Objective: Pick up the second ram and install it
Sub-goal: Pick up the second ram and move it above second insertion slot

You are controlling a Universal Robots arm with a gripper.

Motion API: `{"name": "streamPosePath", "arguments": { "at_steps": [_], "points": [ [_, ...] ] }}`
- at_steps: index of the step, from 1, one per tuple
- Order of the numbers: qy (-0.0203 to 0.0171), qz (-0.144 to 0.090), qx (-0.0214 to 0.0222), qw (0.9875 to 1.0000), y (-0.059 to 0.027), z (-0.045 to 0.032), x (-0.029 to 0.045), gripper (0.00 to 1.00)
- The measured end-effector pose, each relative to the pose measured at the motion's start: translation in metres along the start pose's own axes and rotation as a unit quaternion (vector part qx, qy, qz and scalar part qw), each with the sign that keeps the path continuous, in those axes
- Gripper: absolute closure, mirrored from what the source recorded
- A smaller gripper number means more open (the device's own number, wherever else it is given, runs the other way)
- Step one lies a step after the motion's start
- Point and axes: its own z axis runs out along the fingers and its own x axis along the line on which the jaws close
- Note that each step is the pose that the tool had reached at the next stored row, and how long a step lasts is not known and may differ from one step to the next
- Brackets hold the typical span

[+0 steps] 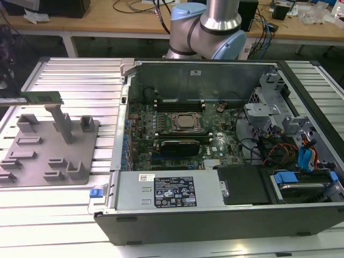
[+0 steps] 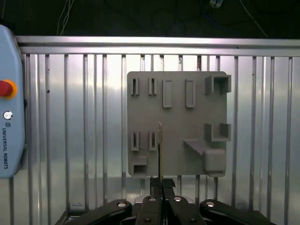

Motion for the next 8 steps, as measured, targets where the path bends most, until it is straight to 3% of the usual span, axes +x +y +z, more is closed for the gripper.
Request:
{"name": "streamPosePath", "arguments": {
  "at_steps": [8],
  "points": [
    [0.0000, 0.000, 0.0000, 1.0000, -0.0348, 0.0006, 0.0002, 0.91]
  ]
}}
